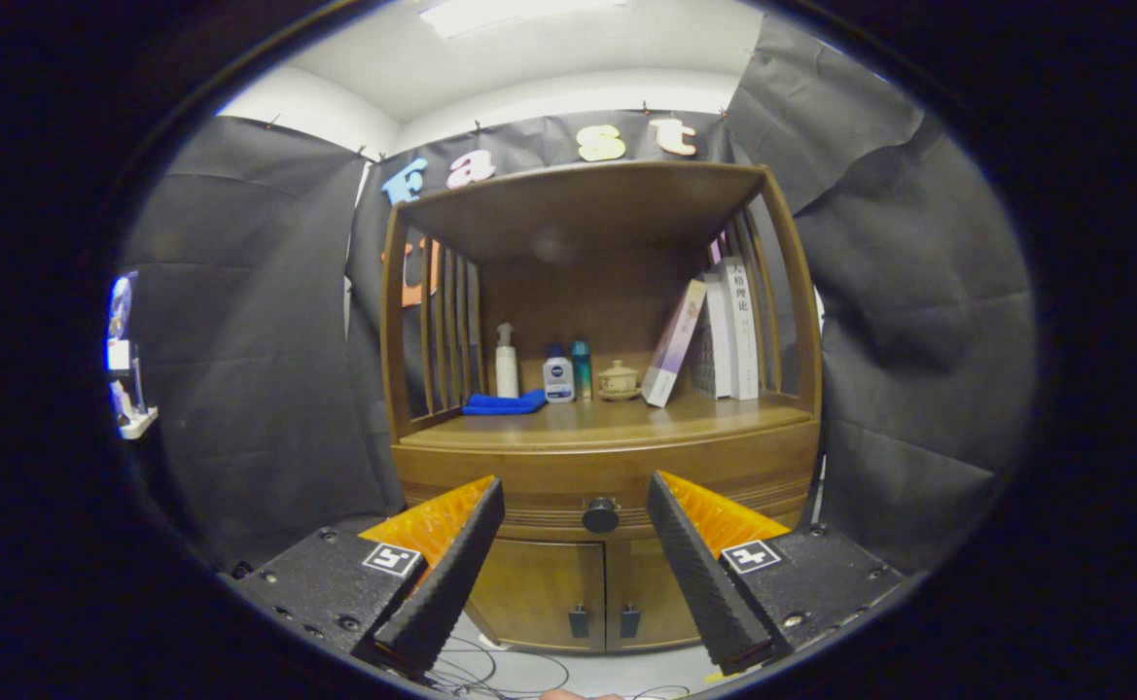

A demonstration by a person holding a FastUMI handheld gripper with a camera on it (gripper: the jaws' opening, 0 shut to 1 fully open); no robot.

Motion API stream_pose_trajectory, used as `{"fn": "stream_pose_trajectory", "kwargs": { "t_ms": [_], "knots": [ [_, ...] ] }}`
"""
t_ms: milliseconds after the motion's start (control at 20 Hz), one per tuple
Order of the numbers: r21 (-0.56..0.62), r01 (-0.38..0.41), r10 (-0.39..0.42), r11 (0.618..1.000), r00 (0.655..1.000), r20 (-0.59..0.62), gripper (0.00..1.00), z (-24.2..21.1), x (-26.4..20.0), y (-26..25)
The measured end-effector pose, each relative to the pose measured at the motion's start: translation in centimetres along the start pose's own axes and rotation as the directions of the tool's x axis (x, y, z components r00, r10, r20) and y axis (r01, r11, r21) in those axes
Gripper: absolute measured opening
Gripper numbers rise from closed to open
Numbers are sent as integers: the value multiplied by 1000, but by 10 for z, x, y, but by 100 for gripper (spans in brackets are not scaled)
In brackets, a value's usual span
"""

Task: Pull open the drawer, take out the items inside it, and place them on the countertop above the cabinet.

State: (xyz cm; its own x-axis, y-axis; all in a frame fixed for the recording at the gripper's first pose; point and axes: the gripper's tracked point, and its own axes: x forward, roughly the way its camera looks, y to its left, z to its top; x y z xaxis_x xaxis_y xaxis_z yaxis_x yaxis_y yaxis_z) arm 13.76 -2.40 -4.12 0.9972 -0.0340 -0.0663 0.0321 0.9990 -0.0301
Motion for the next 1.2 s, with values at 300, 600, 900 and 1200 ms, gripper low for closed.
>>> {"fn": "stream_pose_trajectory", "kwargs": {
  "t_ms": [300, 600, 900, 1200],
  "knots": [
    [-37, 13, -15, 999, 999, -41, 97, -39, 68, -11],
    [6, 37, -37, 999, 997, -71, 97, -64, 114, -25],
    [1, 34, -34, 999, 994, -100, 97, -83, 142, -36],
    [-8, 43, -43, 999, 992, -122, 72, -97, 152, -38]
  ]
}}
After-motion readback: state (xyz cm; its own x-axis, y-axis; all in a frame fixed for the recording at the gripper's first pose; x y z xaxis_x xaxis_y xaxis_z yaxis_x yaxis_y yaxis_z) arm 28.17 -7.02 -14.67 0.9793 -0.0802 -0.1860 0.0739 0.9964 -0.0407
